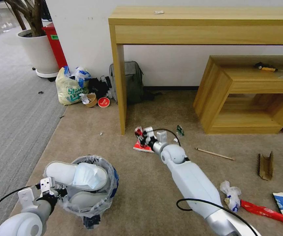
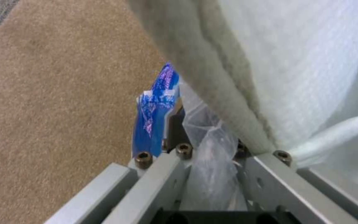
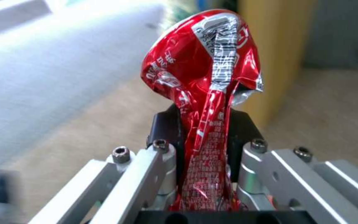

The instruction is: Pick up the trash bin and place the garbage on the floor into it.

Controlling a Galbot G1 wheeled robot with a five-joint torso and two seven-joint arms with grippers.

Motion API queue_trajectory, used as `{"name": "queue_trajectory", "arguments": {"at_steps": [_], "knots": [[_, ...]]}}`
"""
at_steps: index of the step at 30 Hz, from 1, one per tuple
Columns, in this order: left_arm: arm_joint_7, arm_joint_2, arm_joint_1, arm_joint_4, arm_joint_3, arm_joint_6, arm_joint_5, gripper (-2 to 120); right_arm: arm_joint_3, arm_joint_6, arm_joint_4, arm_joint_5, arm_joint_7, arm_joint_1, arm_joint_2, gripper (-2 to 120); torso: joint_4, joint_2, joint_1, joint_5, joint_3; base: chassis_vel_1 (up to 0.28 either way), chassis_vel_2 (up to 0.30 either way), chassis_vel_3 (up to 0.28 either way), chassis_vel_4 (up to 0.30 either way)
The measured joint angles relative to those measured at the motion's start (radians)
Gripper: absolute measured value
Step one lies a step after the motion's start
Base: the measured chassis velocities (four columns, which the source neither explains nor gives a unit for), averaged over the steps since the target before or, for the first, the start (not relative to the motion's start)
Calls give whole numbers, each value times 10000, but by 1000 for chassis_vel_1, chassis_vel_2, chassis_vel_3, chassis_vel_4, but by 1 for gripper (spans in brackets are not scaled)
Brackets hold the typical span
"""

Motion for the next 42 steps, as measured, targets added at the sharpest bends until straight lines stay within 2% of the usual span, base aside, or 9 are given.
{"name": "queue_trajectory", "arguments": {"at_steps": [6,8,10,12,19,27,41,42], "knots": [[-10,47,-65,64,103,0,12,0,-765,-229,1330,451,-66,-65,-26,15,1,0,-1,-1,-1,0,0,0,0],[-12,43,-122,137,175,0,39,0,-1575,-352,1989,690,-34,-48,-27,15,2,0,0,-2,-1,0,0,0,0],[-13,42,-132,148,187,0,43,0,-1696,-377,2074,734,-21,-44,-24,15,1,0,0,-2,0,0,0,0,0],[-15,63,-180,175,253,0,51,0,-2616,-567,2489,1095,165,25,3,15,2,0,-1,-3,-1,0,0,0,0],[-45,103,-240,133,330,0,49,0,-3710,-662,2145,1206,313,17,129,15,1,0,-1,-3,0,0,0,0,0],[-54,84,-217,2,379,0,47,0,-4381,-655,1433,1056,386,-121,87,15,1,0,-1,-1,0,0,0,0,0],[-170,58,-118,-285,391,0,64,0,-4606,-561,507,553,849,-353,299,15,1,1,-1,-1,0,0,0,0,0],[-181,66,-115,-285,371,0,63,0,-4594,-567,511,528,989,-354,298,19,1,1,-1,-1,0,0,0,0,0]]}}
